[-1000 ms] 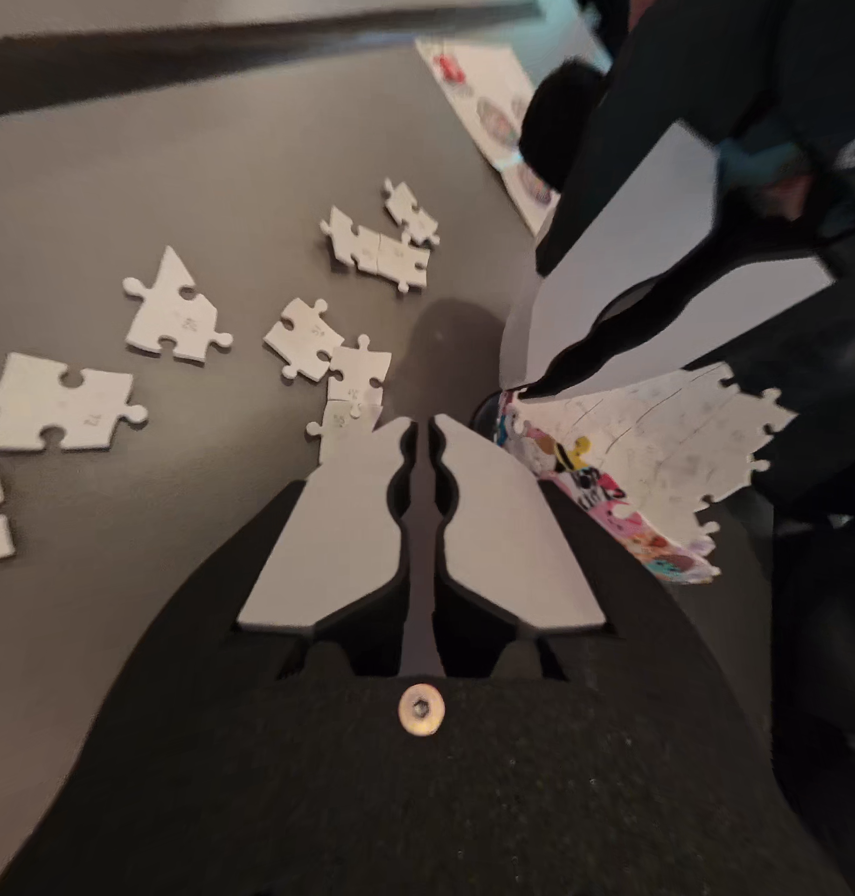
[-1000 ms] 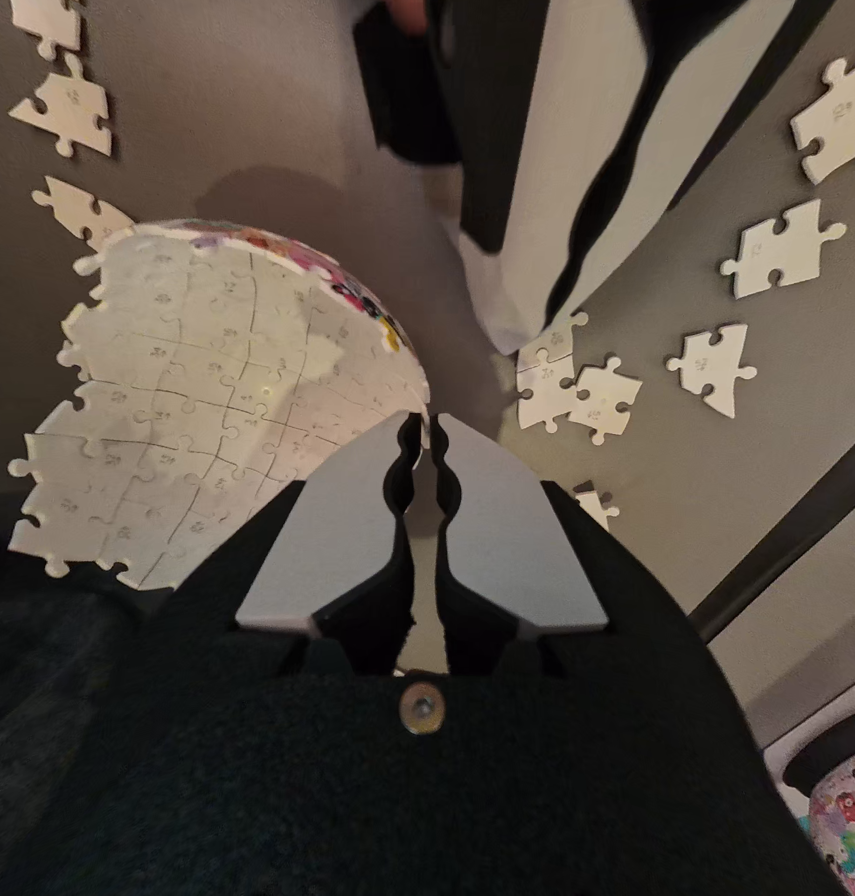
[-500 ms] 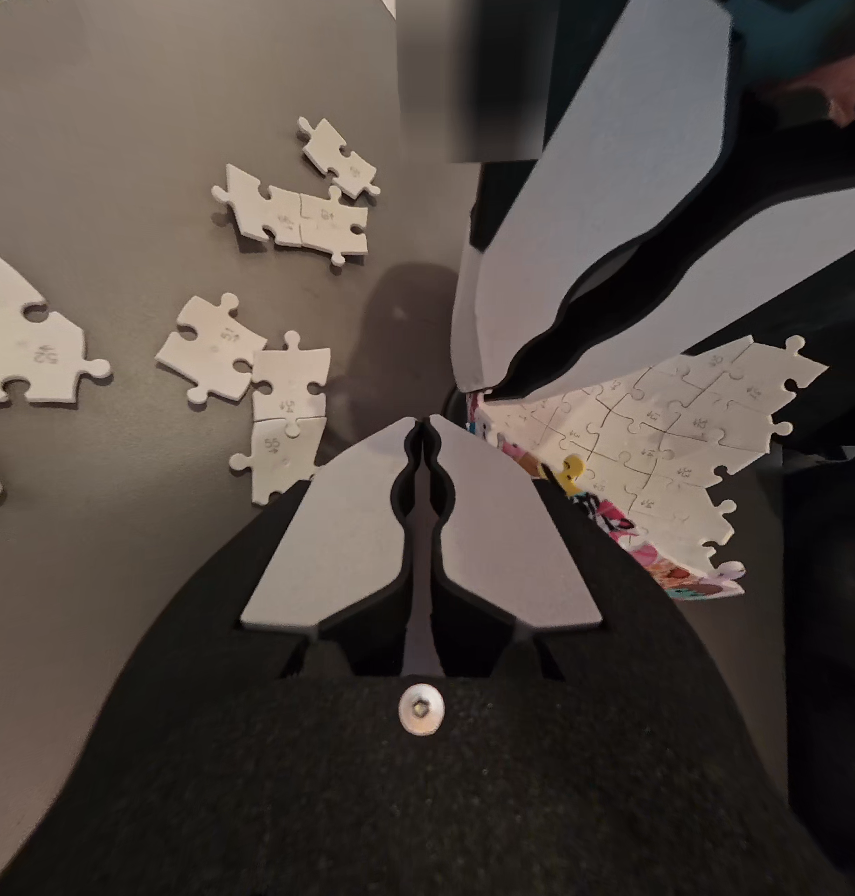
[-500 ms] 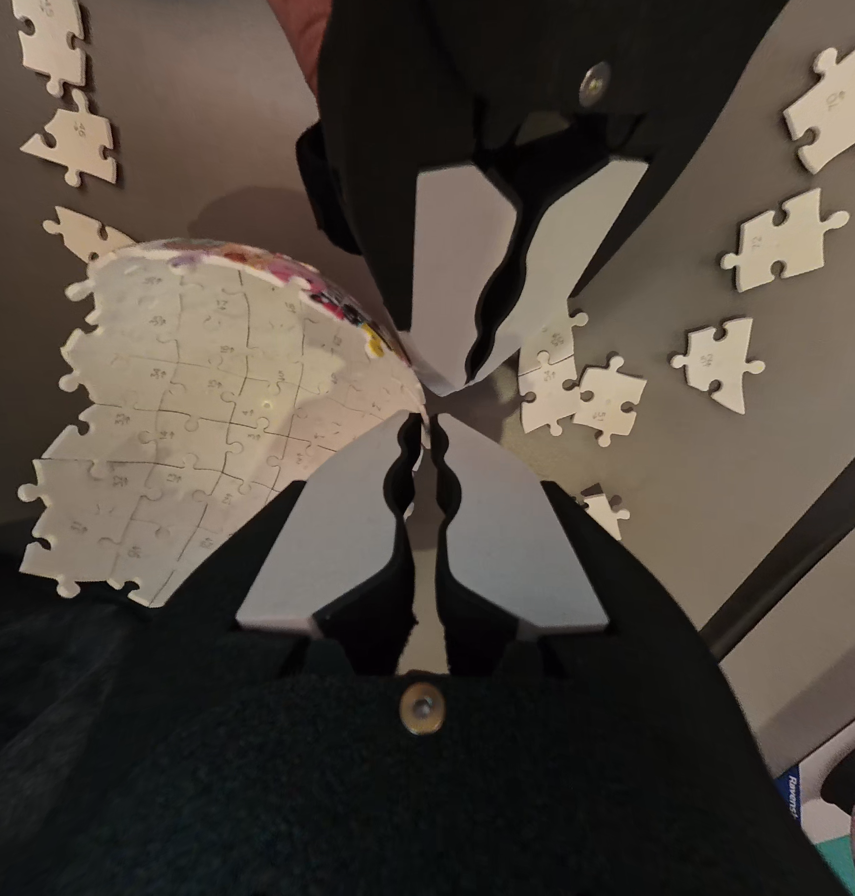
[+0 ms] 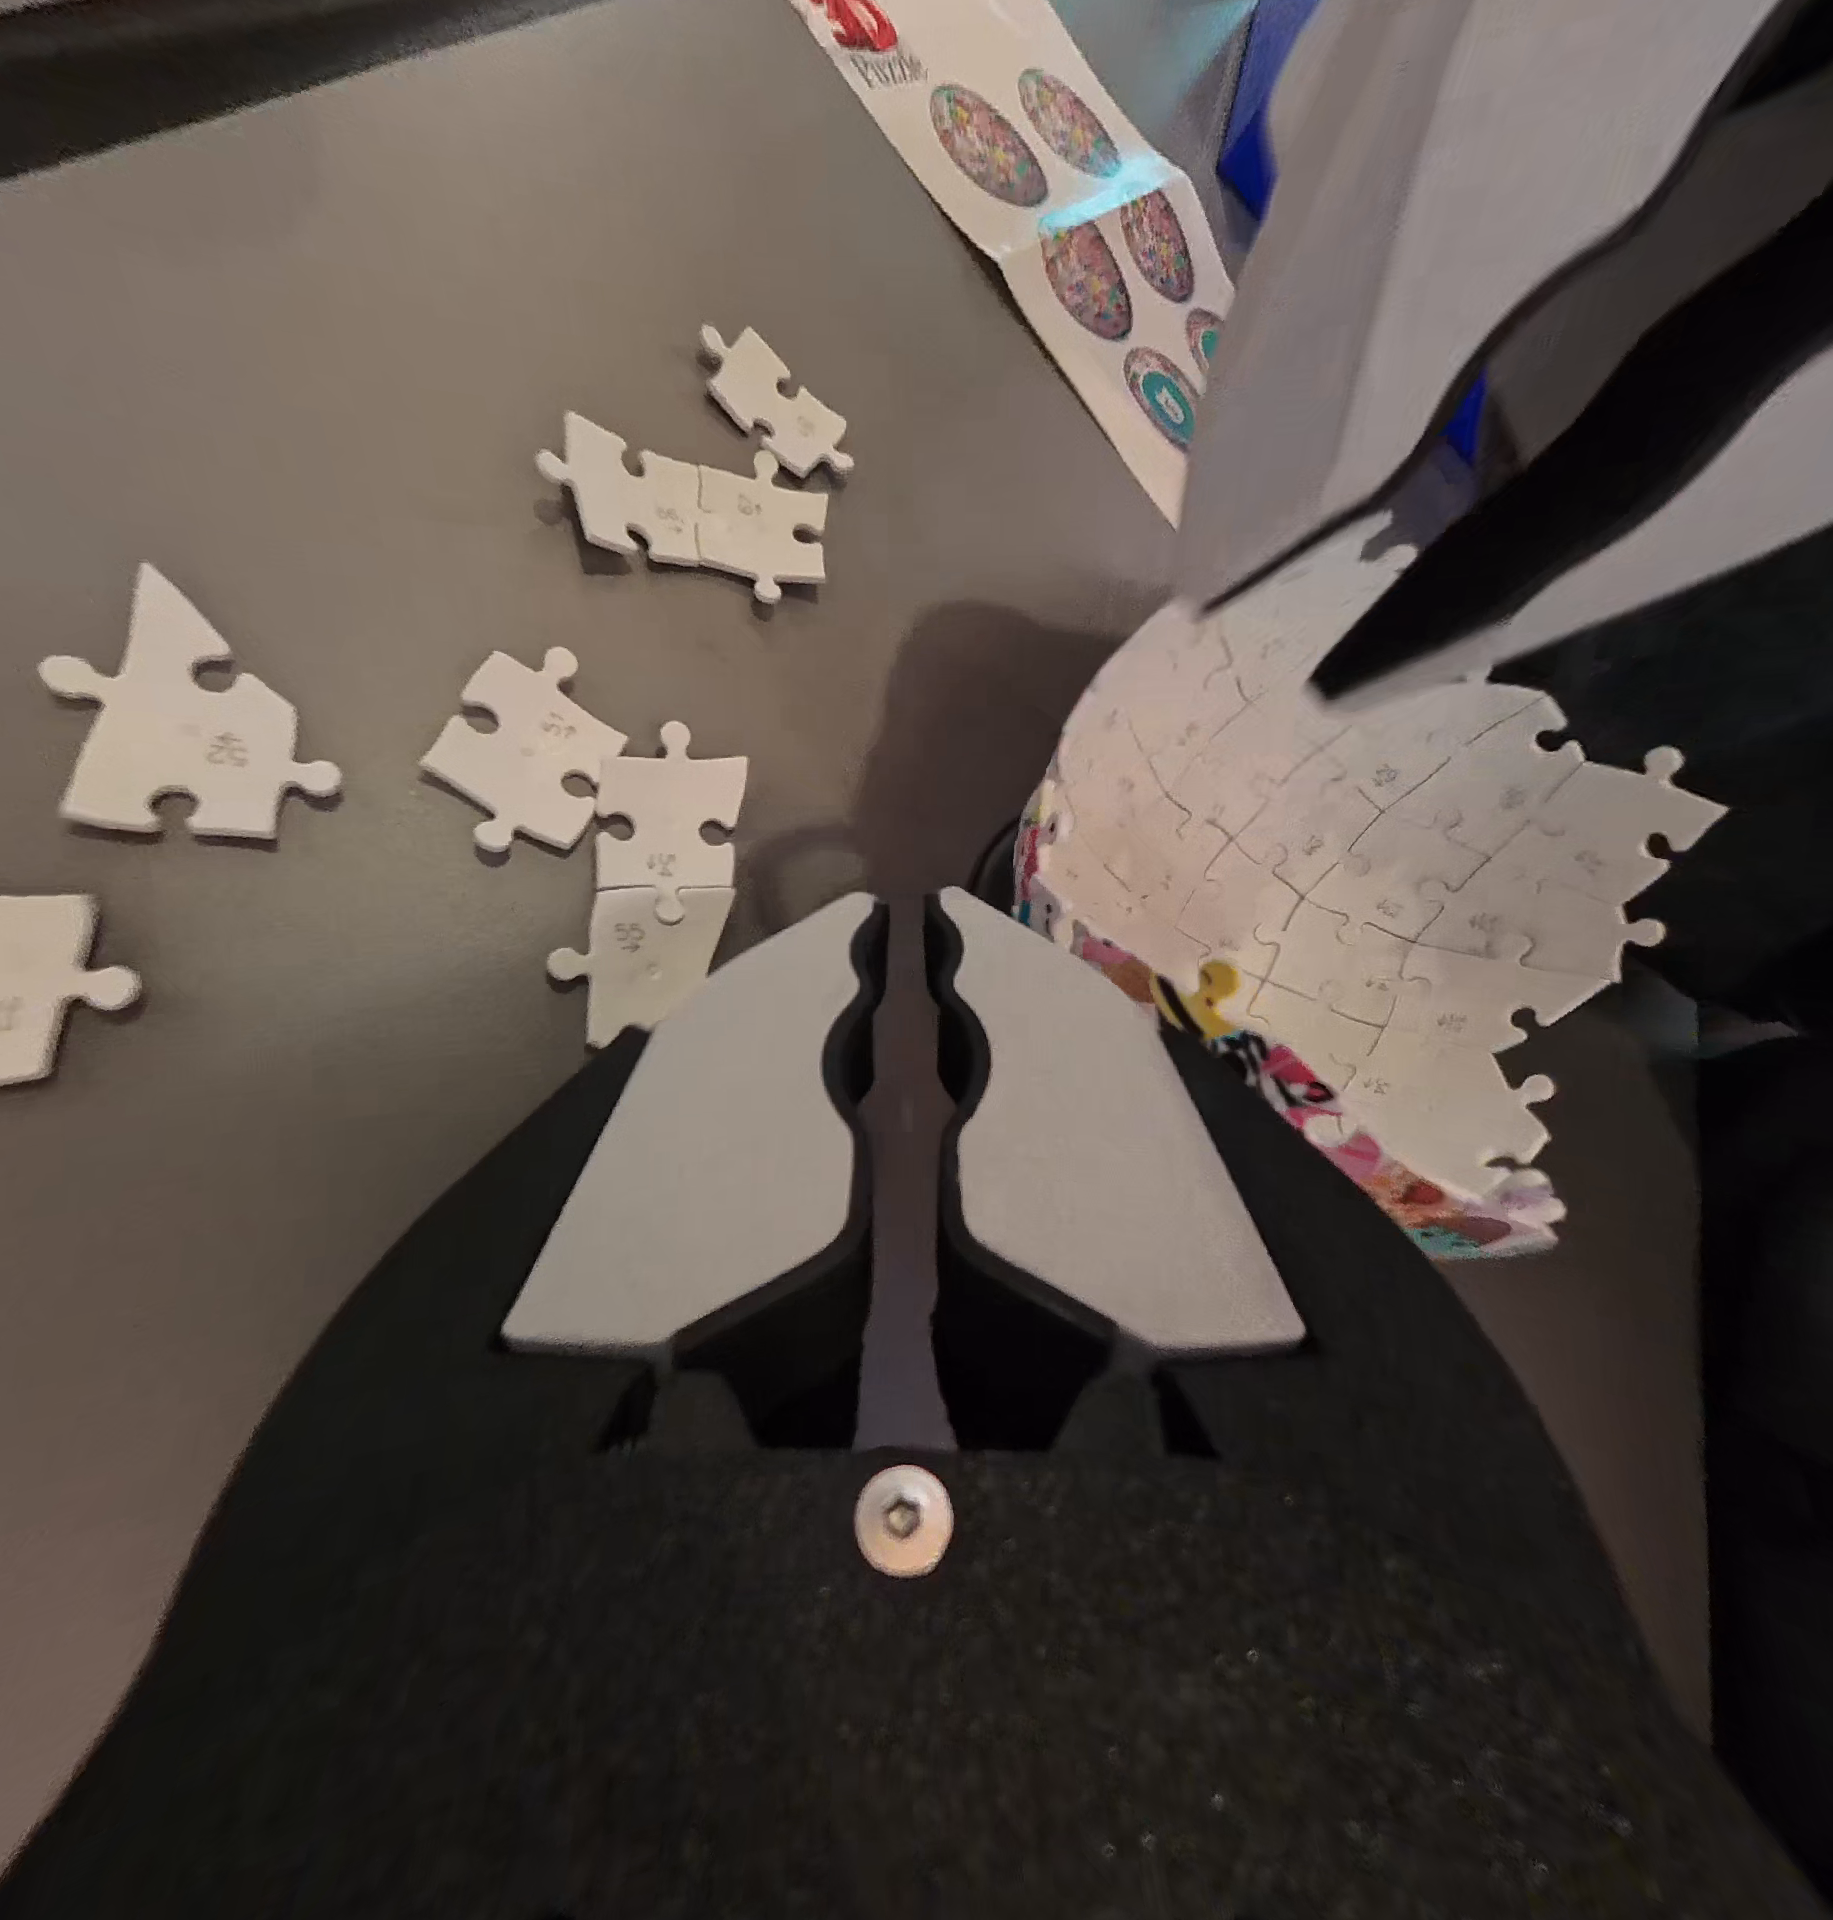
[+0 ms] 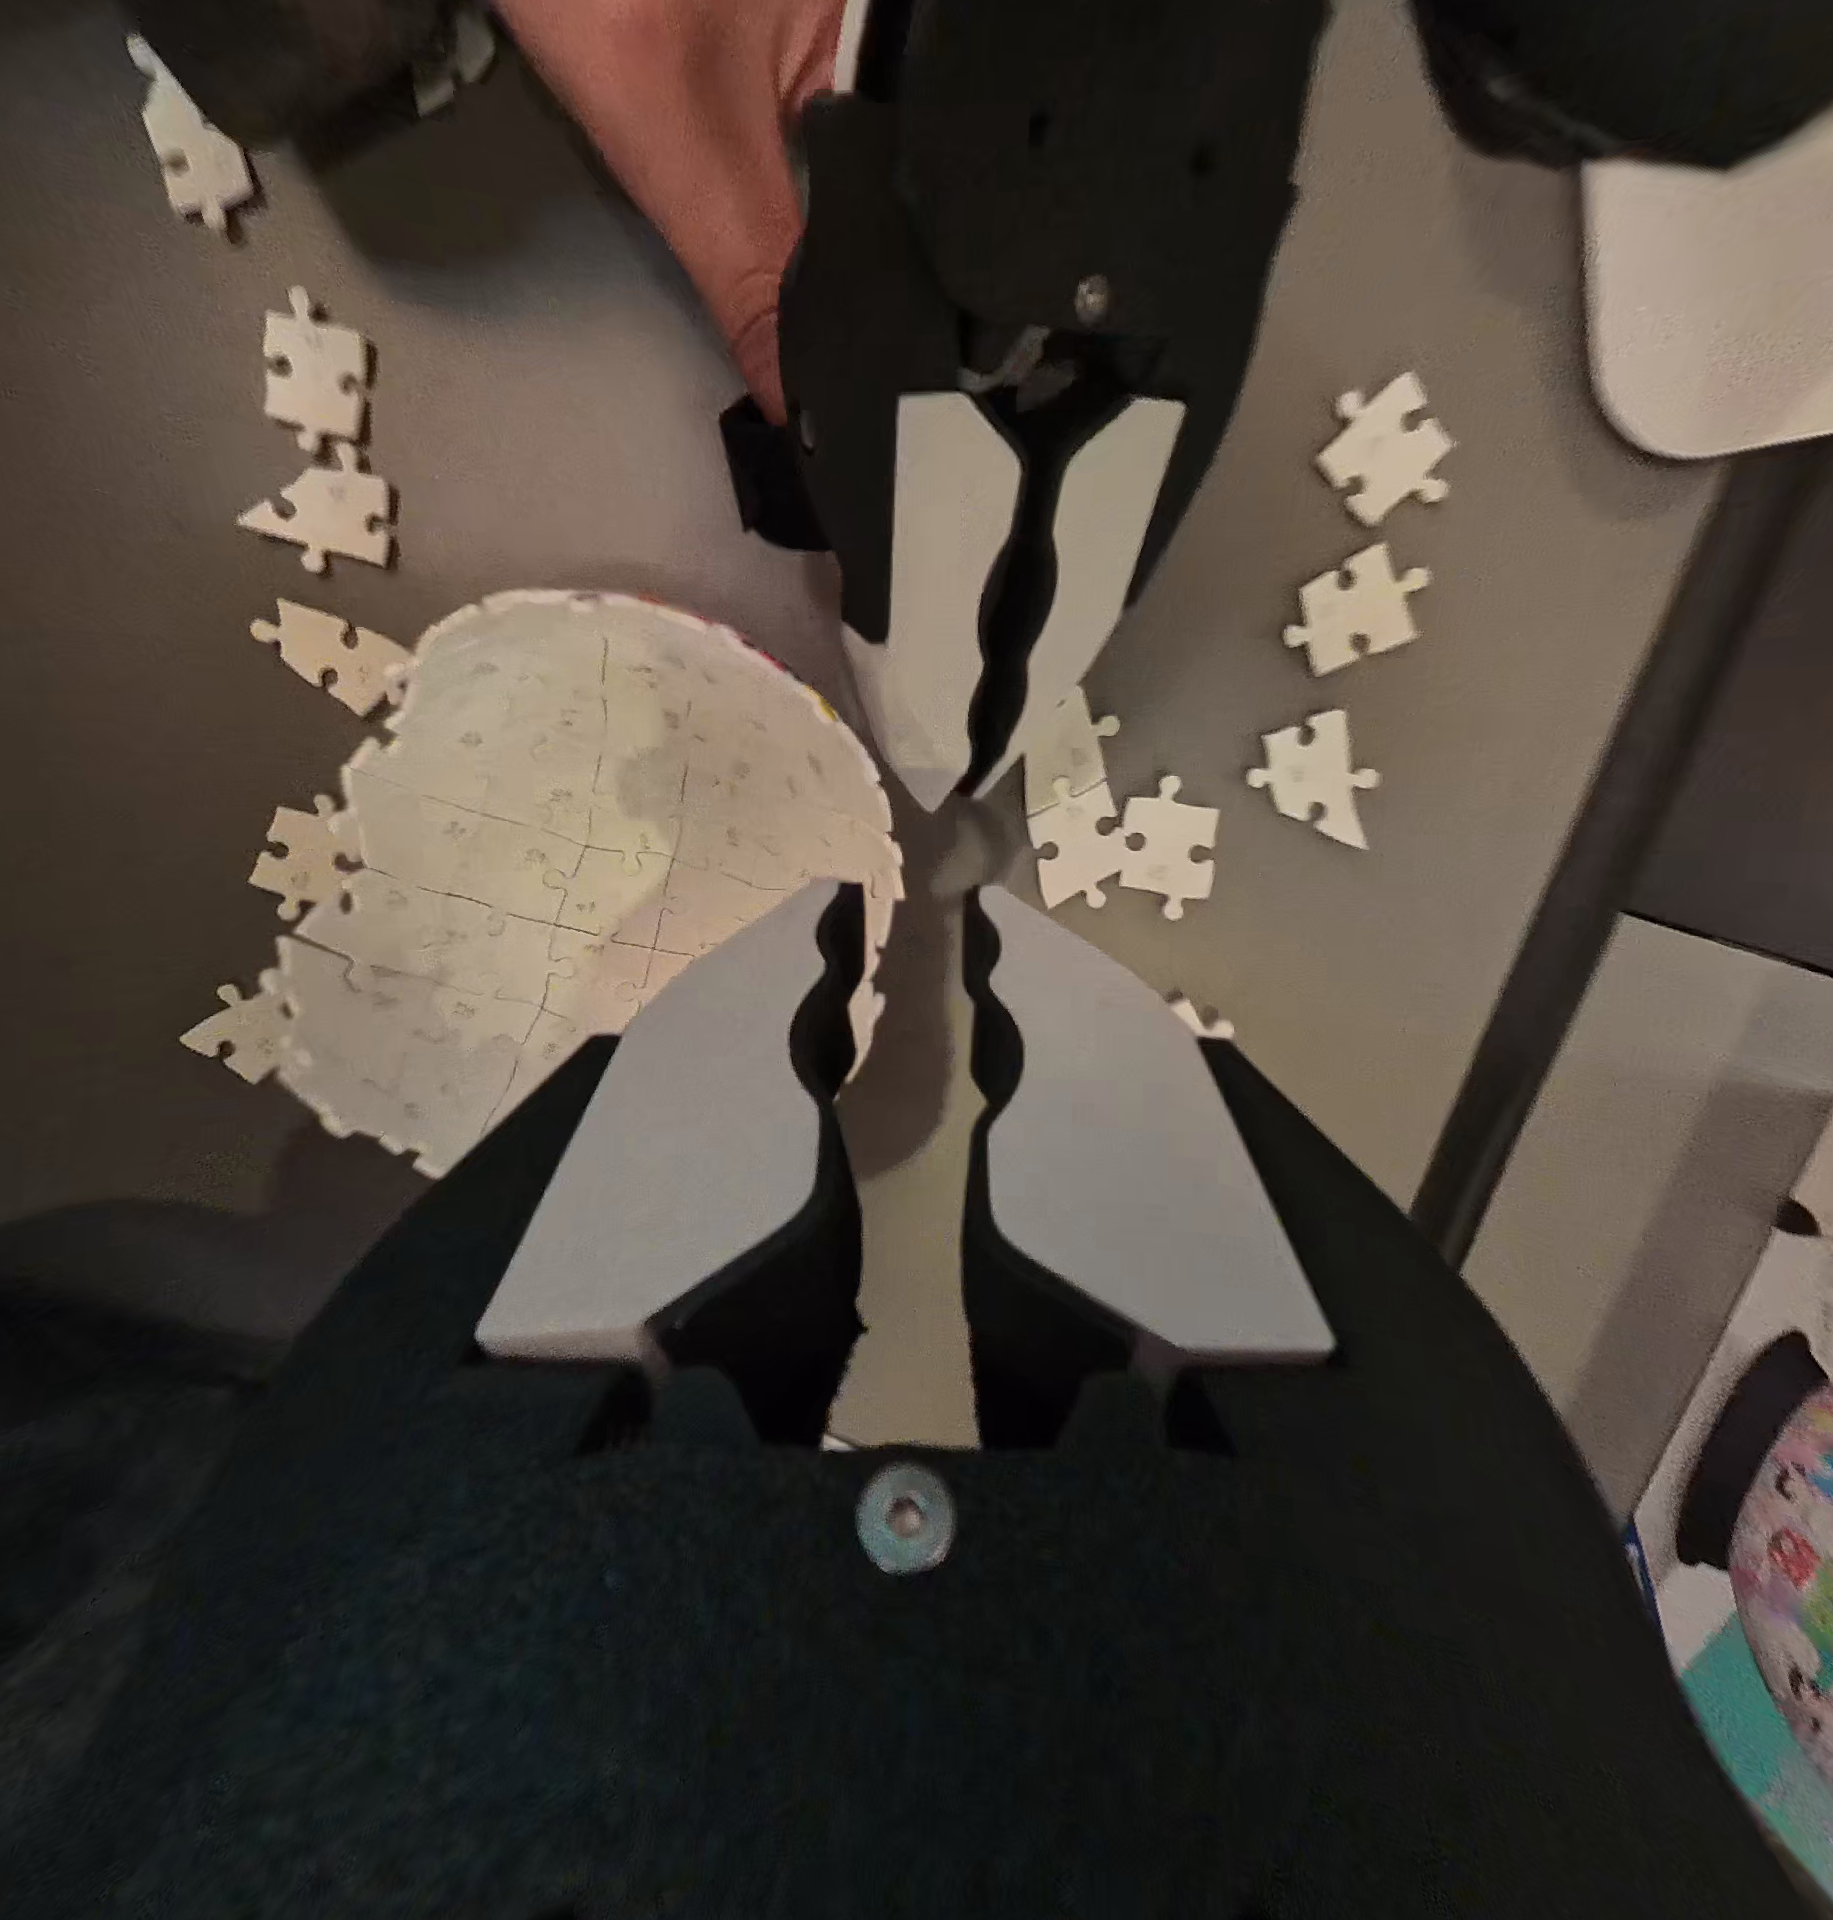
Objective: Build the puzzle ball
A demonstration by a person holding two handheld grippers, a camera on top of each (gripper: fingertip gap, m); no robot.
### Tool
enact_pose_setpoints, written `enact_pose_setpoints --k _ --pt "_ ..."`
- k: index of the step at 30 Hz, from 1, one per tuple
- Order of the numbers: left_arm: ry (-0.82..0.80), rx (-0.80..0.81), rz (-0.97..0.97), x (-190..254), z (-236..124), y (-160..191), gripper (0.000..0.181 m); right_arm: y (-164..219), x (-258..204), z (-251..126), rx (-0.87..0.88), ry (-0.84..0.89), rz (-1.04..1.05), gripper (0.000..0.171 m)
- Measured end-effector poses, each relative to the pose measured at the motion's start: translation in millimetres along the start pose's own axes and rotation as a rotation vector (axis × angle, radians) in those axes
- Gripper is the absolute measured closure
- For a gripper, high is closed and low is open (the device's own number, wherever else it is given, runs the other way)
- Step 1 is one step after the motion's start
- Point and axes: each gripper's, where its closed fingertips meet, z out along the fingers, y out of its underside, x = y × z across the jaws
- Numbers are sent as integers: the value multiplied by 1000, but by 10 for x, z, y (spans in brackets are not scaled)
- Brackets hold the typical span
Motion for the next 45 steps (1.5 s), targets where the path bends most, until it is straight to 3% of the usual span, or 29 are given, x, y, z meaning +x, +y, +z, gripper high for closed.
enact_pose_setpoints --k 2,5,9,12,16,19,24,29,45 --pt "-19 24 -7 -13 -80 -44 170 30 -22 -76 24 26 7 153" --pt "-5 89 -20 11 -145 -152 166 169 -69 76 -89 22 -48 147" --pt "-1 4 -29 -95 26 -75 170 296 -15 327 -228 24 -139 139" --pt "32 -72 -9 -131 167 -45 181 299 -41 388 -278 -16 -88 149" --pt "115 -129 42 -37 304 -73 181 193 -108 327 -259 13 -60 171" --pt "161 -148 76 25 368 -74 181 114 -208 281 -238 55 -115 171" --pt "178 -197 122 34 442 -32 181 278 -334 496 -411 54 -205 171" --pt "190 -197 122 37 440 -29 181 397 -248 603 -482 69 -157 171" --pt "166 -193 140 14 451 -48 181 428 -298 544 -503 62 -143 171"
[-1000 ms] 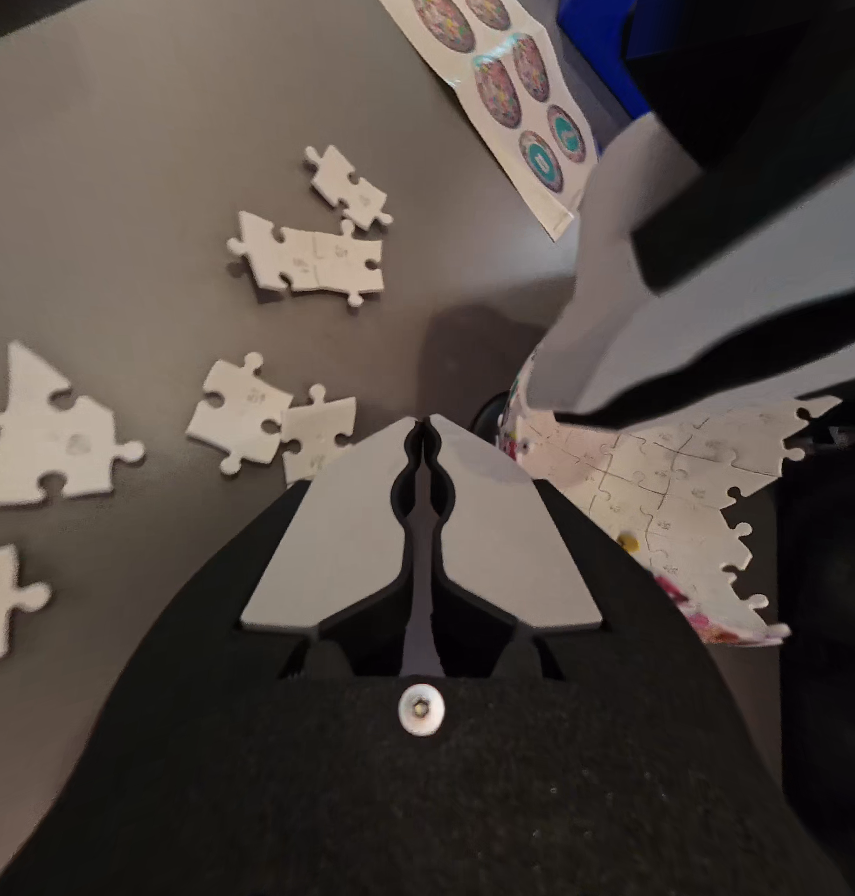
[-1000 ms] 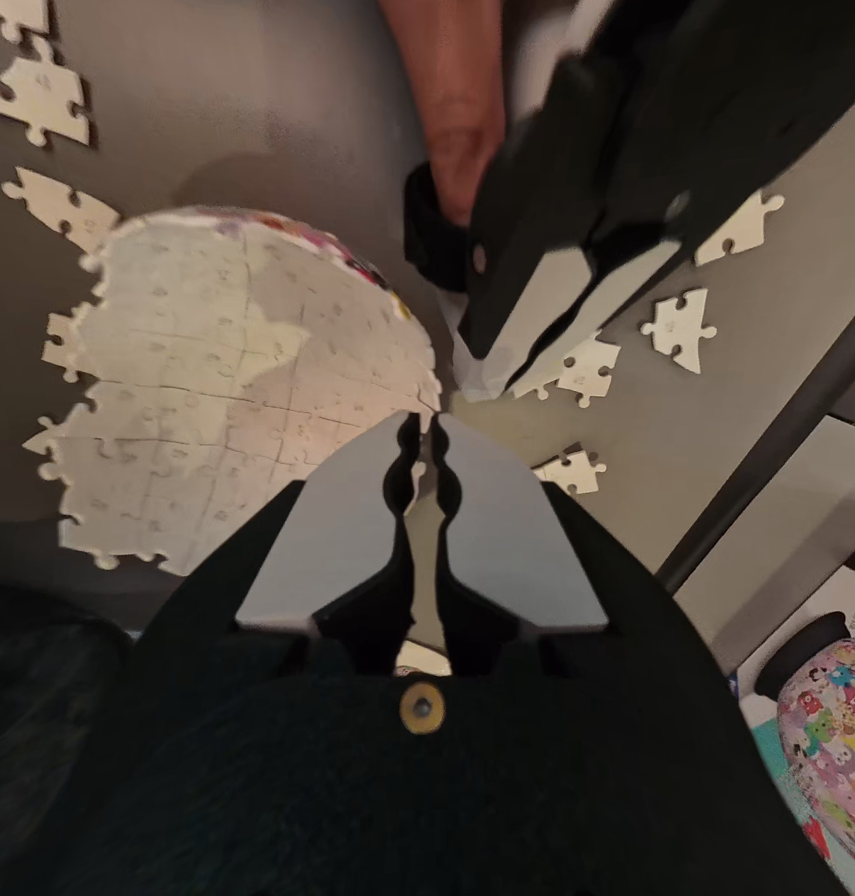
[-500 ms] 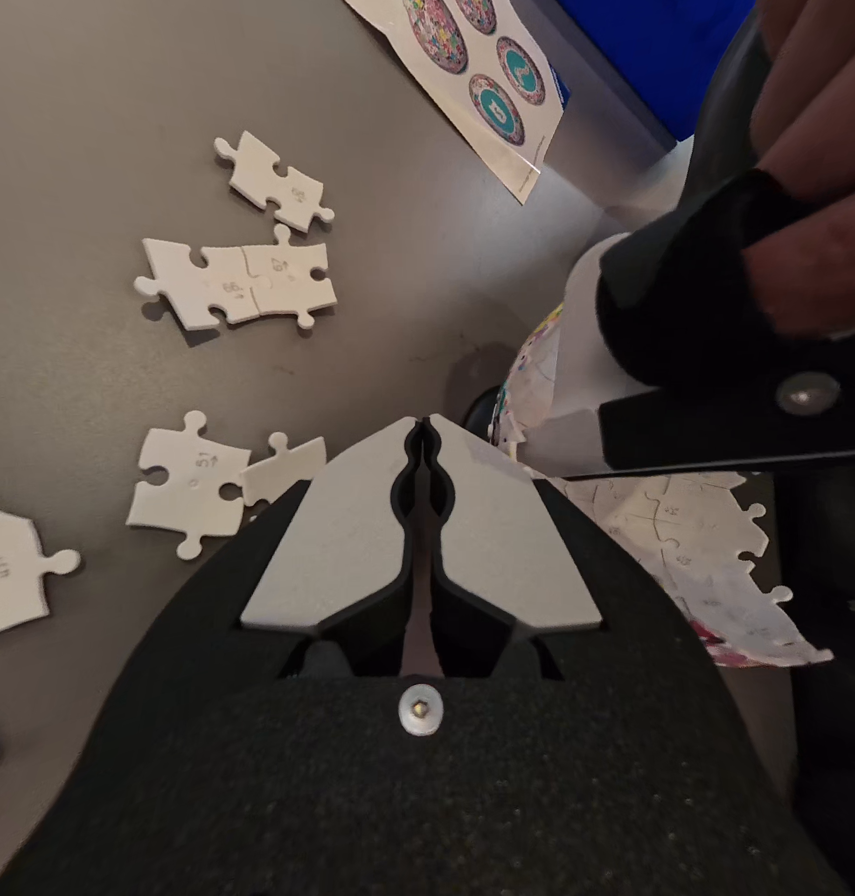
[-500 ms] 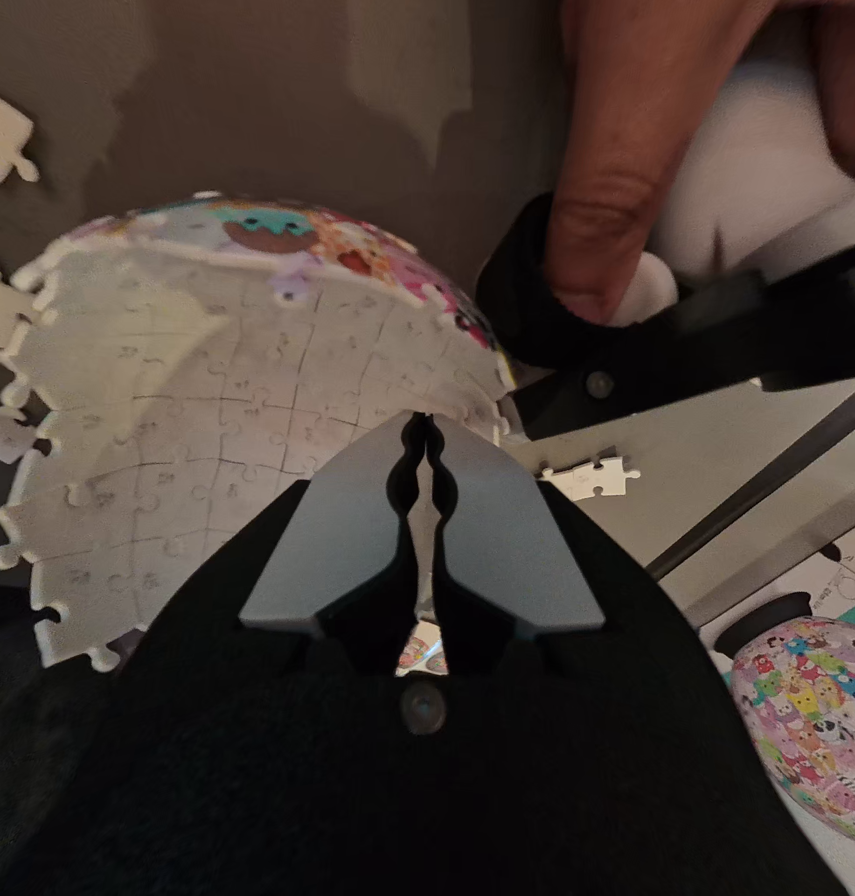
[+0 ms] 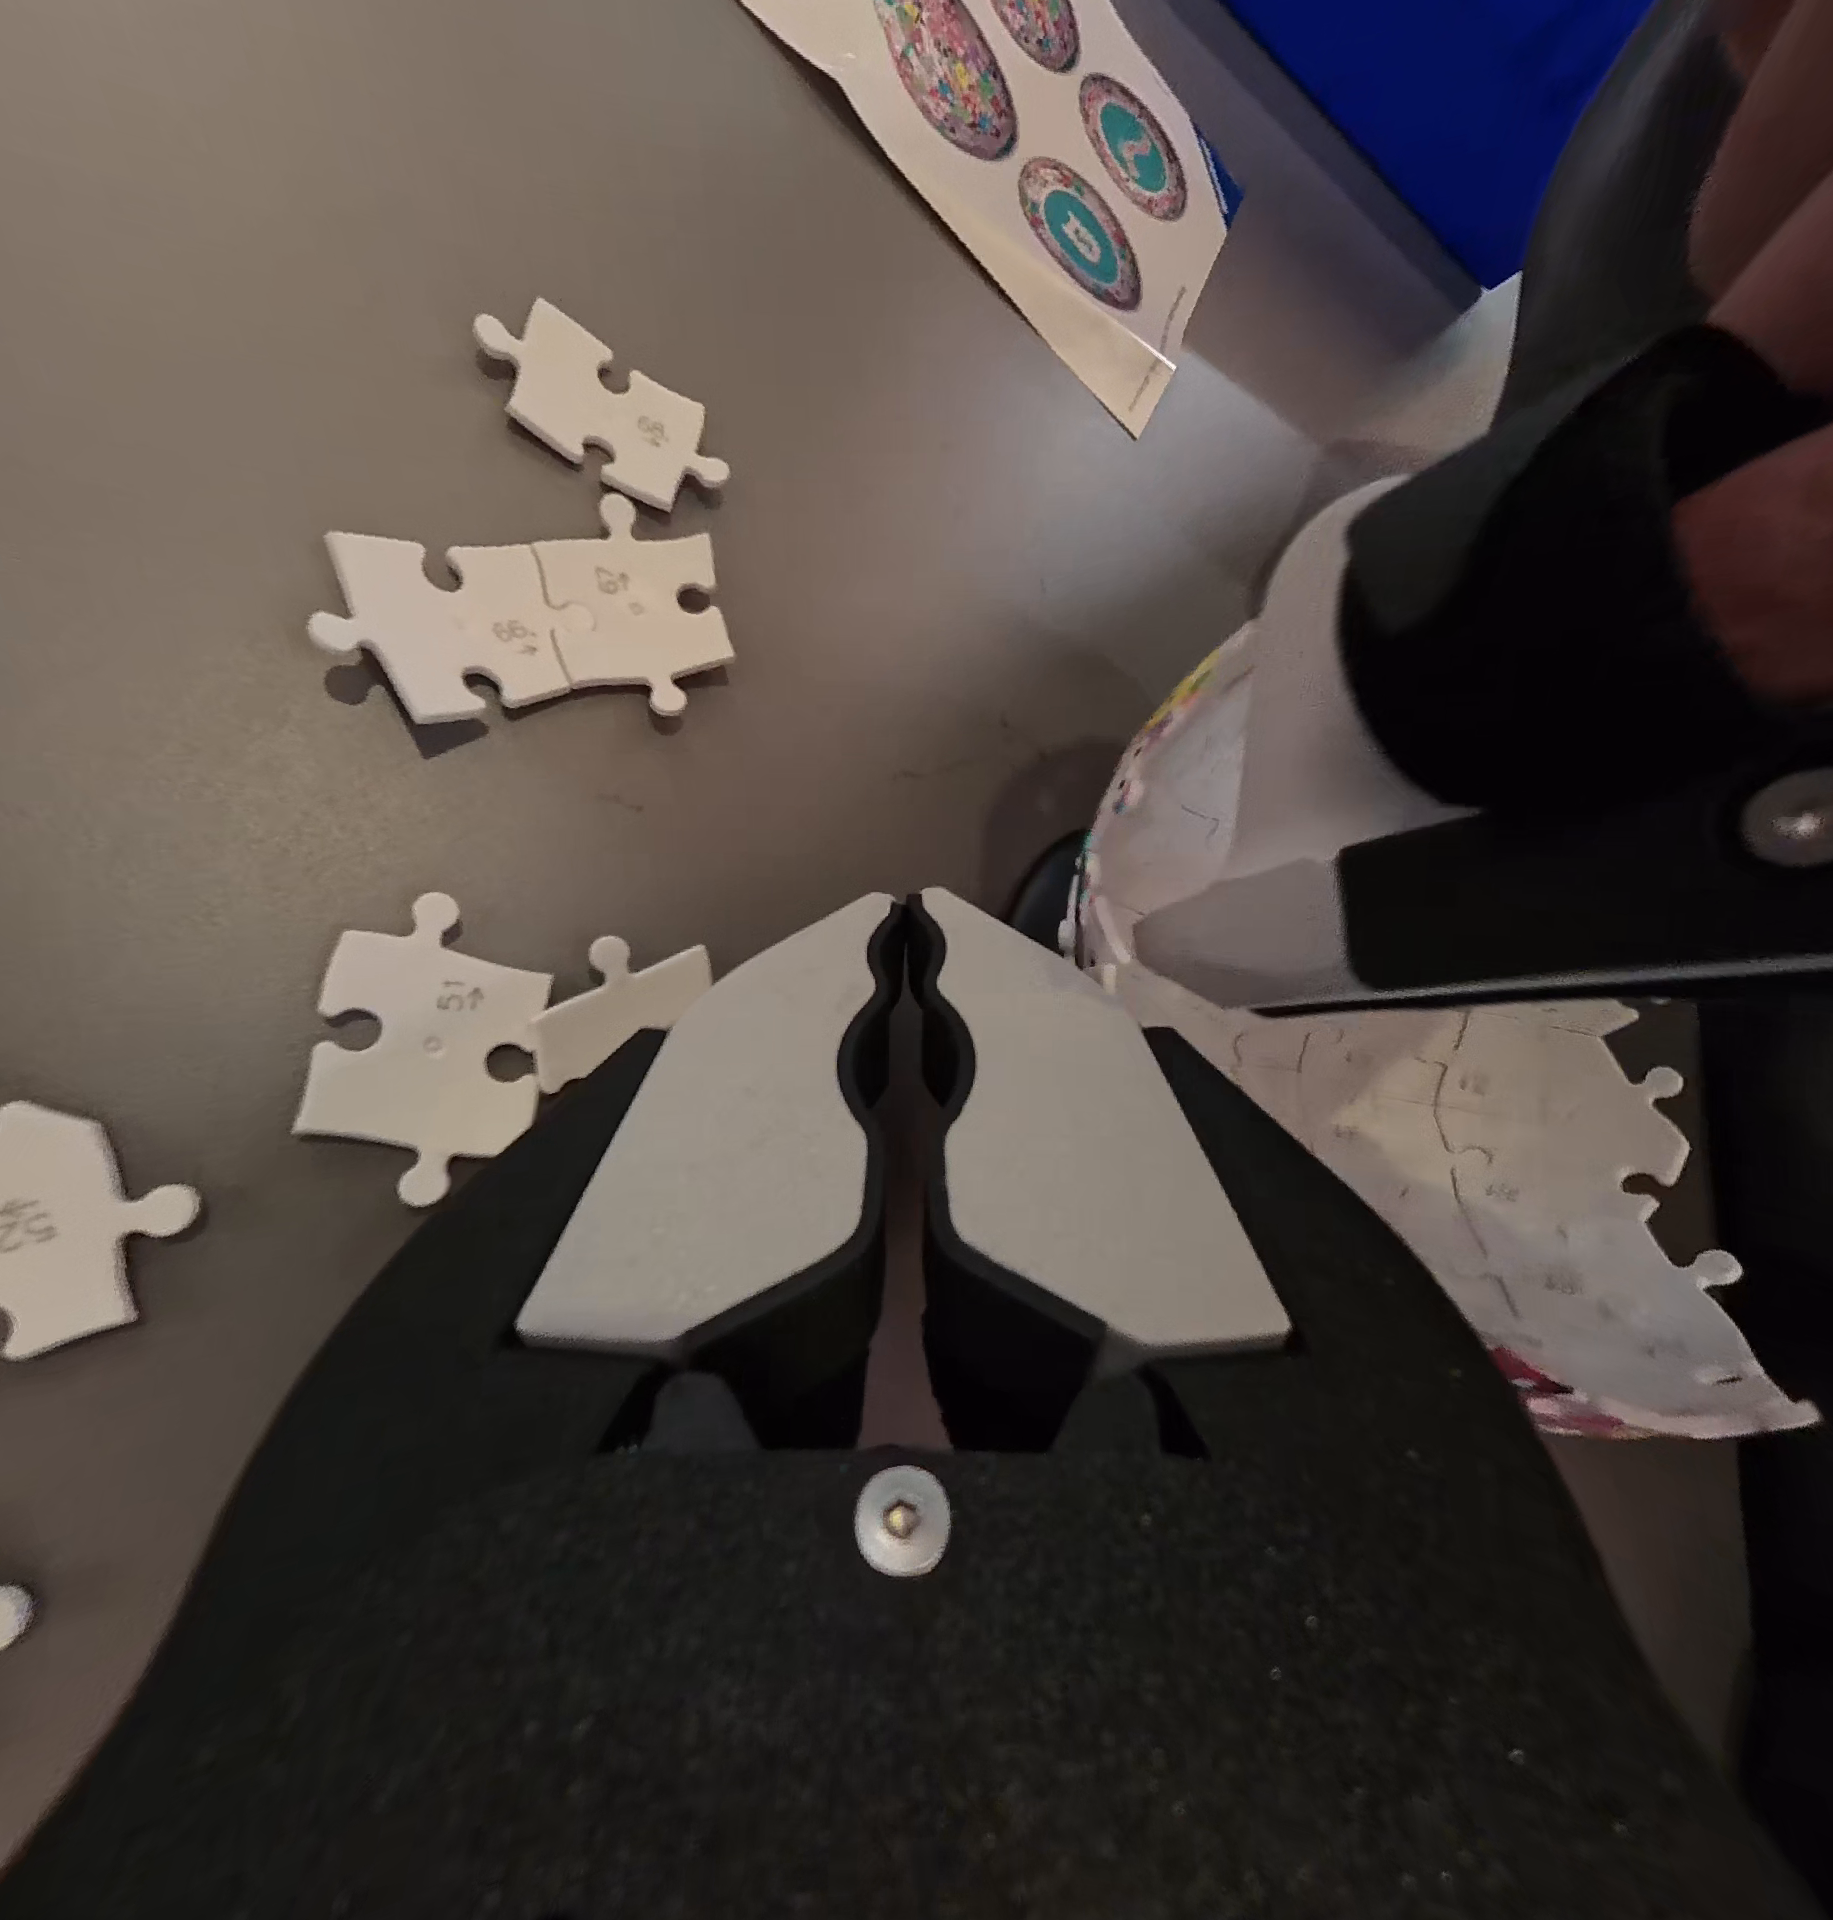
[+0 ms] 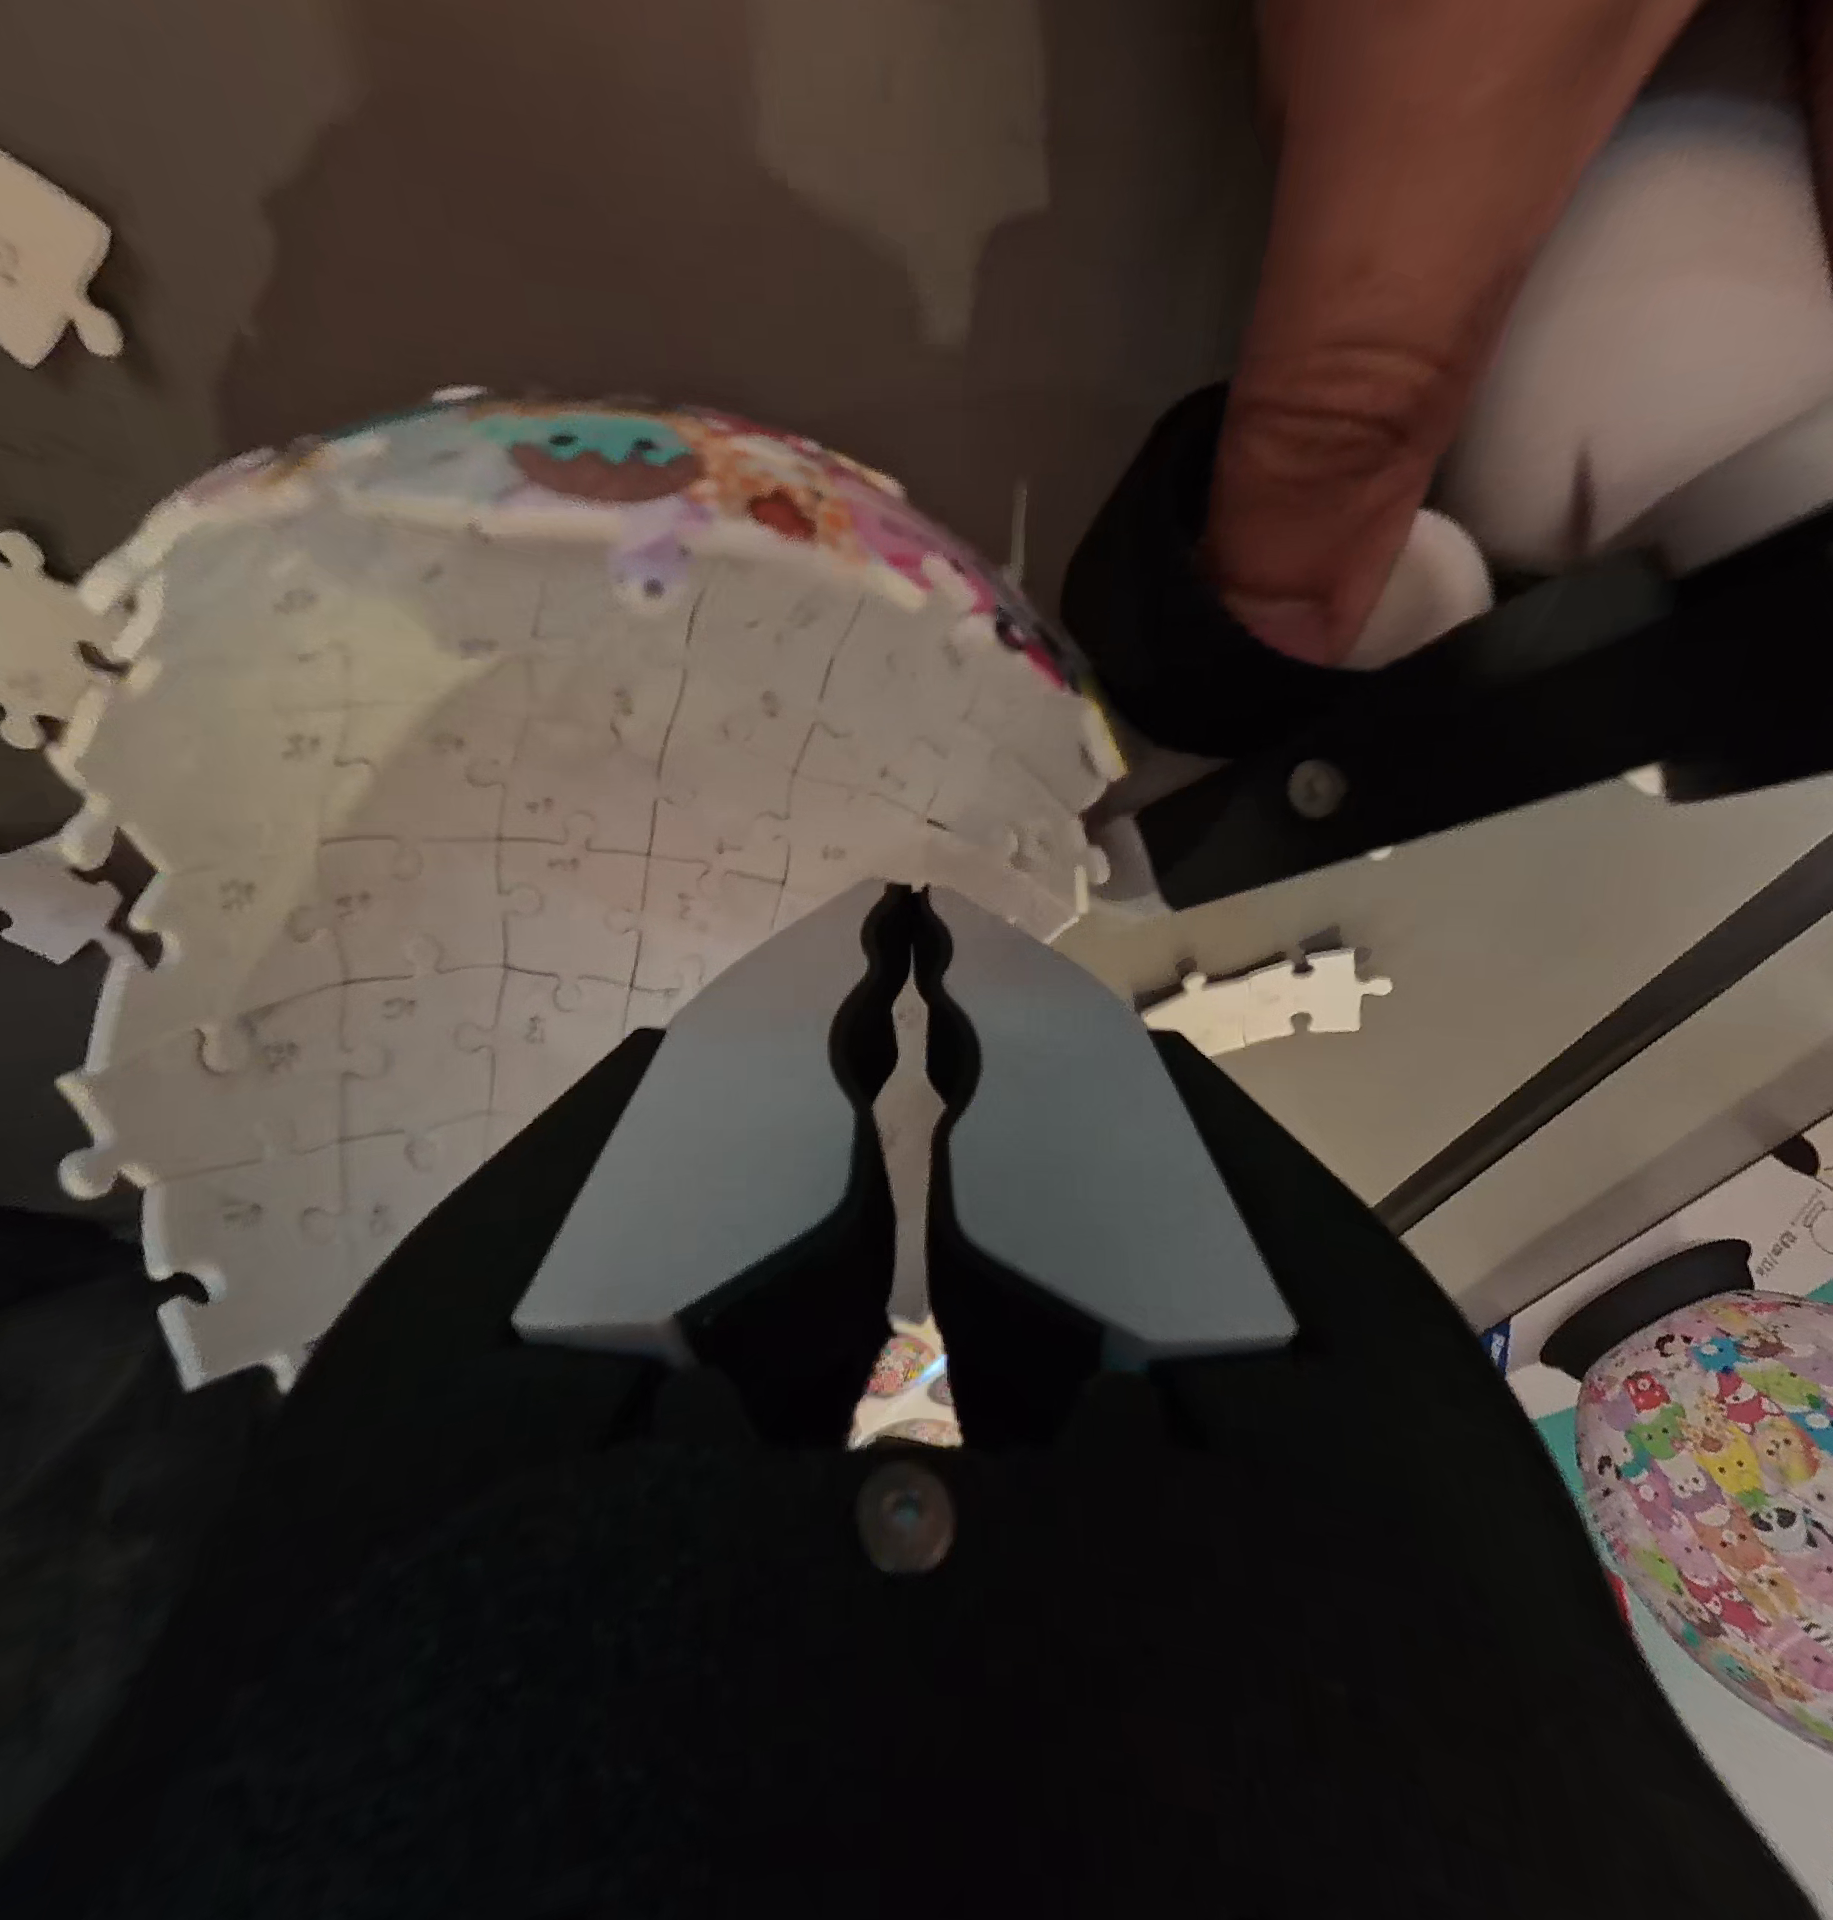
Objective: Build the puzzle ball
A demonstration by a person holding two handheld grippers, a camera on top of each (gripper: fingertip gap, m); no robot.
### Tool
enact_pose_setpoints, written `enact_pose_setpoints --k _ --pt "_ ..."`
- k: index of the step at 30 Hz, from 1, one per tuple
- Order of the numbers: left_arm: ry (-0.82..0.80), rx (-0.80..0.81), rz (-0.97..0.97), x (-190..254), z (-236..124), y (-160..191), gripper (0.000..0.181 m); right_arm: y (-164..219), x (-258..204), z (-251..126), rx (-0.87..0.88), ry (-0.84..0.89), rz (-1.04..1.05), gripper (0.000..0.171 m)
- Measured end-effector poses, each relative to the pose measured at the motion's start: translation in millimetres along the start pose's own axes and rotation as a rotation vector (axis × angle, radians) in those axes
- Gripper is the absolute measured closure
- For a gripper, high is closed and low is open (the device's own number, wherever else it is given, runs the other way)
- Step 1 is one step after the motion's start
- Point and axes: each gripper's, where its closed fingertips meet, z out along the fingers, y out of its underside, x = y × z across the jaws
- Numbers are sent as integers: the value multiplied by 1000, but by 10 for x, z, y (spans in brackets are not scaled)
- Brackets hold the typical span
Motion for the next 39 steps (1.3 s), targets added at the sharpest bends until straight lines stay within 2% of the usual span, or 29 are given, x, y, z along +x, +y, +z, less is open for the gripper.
enact_pose_setpoints --k 9,15,20,24,29,39 --pt "13 -14 -11 37 32 7 181 -42 17 128 -27 -29 4 171" --pt "15 -12 -29 18 13 13 181 19 -33 26 -3 -14 -12 171" --pt "-62 -41 -55 -98 -97 75 181 12 -46 3 -7 -19 -9 171" --pt "-17 -57 -97 -54 -157 137 181 -27 -48 74 -17 -24 -19 171" --pt "45 -92 -96 50 -50 166 181 -18 28 100 -41 16 -11 171" --pt "79 -108 -113 108 -21 184 181 -26 54 100 -45 60 -3 171"
